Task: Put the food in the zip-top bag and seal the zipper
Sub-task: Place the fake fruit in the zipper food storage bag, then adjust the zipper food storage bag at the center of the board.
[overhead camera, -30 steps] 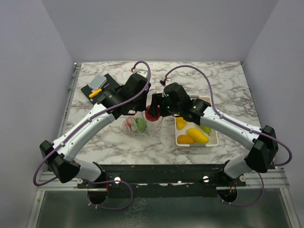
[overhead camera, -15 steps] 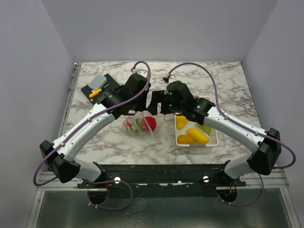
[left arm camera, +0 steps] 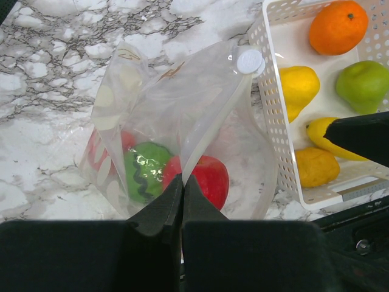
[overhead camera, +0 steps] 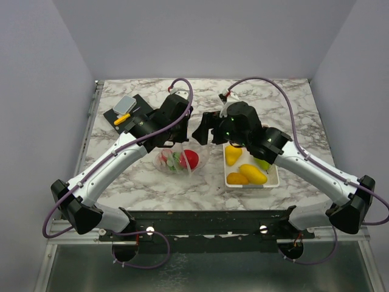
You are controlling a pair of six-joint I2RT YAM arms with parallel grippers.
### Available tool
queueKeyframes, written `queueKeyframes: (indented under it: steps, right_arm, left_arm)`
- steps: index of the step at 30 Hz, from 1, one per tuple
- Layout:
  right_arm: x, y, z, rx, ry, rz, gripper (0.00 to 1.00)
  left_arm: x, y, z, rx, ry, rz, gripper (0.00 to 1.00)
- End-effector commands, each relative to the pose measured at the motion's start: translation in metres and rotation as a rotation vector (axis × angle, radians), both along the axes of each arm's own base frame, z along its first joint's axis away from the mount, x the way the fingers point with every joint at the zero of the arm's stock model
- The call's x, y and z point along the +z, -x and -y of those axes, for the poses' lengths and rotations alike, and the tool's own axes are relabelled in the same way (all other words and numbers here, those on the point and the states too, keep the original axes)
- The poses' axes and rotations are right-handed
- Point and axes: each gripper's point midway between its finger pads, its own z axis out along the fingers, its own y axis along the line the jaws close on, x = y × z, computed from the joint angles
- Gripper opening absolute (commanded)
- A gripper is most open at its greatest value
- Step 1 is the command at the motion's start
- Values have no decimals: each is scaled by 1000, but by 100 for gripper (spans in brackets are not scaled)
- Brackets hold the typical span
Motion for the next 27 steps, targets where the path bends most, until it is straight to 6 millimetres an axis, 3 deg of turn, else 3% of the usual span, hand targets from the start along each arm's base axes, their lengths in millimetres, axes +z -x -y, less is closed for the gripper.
queueKeyframes:
  steps: [1,8,16,21,27]
  right_arm:
    - [2,16,9,20,1,-18,87]
    - [-9,44,14,100,-22,-78,82]
    - [-40,64,26,115,-10,-150,77]
    - [-66,61,35,36,20,-204,73]
    - [-84,40,41,-119,37,-224,67]
  left_arm:
    - [7,-5,6,0,24,16,0]
    - [10,-10,6,19,31,27,0]
    - [10,-12,11,15,42,27,0]
    - [9,-12,12,9,45,22,0]
    - [10,-10,12,0,47,22,0]
